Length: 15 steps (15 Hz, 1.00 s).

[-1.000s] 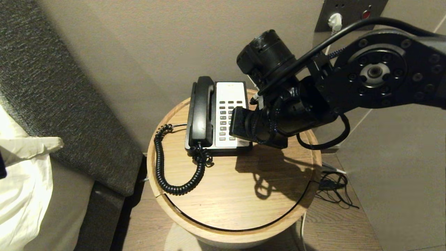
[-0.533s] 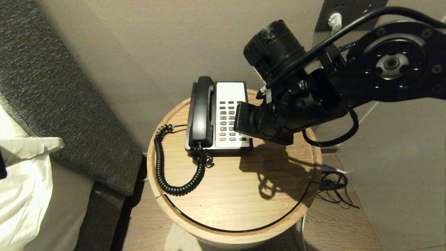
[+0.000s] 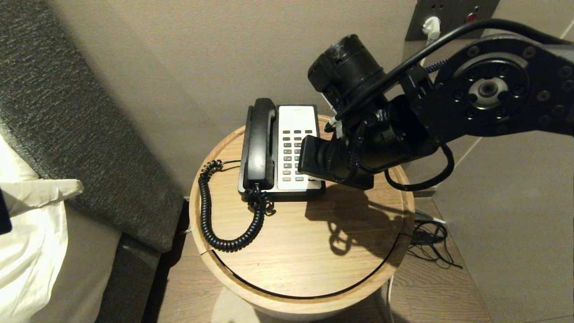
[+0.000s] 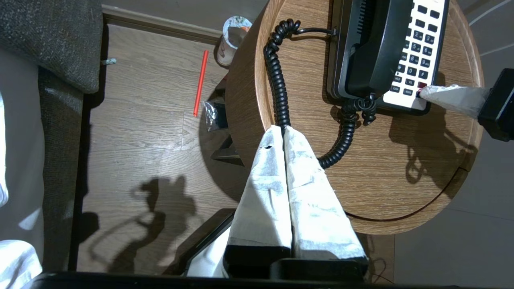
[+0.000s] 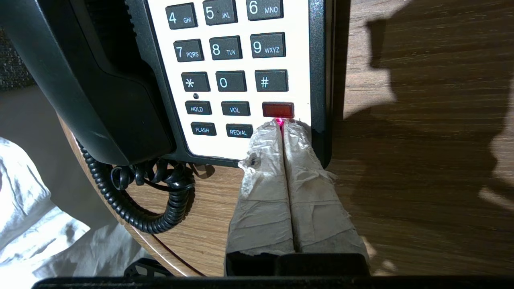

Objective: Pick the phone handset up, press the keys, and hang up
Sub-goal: End the call using the dial pad

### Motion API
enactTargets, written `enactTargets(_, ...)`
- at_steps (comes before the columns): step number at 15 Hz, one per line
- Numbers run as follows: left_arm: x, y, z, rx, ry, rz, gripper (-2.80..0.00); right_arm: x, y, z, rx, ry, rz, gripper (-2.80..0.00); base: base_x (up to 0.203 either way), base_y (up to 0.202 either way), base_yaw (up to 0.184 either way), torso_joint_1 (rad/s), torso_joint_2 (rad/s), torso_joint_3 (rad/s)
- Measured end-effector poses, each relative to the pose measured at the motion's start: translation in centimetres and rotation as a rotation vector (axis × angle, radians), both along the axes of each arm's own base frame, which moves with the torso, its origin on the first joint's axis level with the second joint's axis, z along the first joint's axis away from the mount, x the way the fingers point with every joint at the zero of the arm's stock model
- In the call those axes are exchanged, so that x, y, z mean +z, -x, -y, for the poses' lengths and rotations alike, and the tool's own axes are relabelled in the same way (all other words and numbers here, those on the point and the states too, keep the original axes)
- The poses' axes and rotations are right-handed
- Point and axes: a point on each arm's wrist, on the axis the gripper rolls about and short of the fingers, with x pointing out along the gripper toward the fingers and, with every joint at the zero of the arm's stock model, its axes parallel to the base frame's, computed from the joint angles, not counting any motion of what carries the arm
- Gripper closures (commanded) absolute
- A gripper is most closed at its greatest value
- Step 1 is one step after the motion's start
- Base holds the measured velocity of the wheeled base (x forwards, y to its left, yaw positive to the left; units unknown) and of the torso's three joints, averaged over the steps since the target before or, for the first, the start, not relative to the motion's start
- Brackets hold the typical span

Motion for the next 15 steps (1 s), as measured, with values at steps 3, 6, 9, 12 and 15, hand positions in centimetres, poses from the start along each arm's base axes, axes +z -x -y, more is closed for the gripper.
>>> enactTargets(3,-0.1,0.0,0.0,-0.006,0.001,-0.004,0.0,-0.4,-0.1,-0.1,-0.001,0.007,-0.008,0.0,0.0,0.0,0.0,0.0,0.0,0.0)
enactTargets(6,-0.2,0.0,0.1,-0.018,0.003,-0.012,0.0,-0.6,-0.2,-0.2,0.001,0.011,-0.01,0.0,0.0,0.0,0.0,0.0,0.0,0.0)
enactTargets(9,-0.2,0.0,0.1,-0.018,0.003,-0.012,0.0,-0.4,0.0,-0.1,0.0,0.014,-0.013,0.0,0.0,0.0,0.0,0.0,0.0,0.0)
enactTargets(12,-0.4,-0.1,0.1,-0.017,0.0,-0.017,0.0,0.8,0.6,0.7,-0.004,-0.003,0.002,0.0,0.0,0.0,0.0,0.0,0.0,0.0)
enactTargets(15,-0.9,0.1,-0.3,0.013,-0.006,-0.024,0.0,2.6,2.0,2.3,-0.019,-0.022,0.026,0.0,0.0,0.0,0.0,0.0,0.0,0.0)
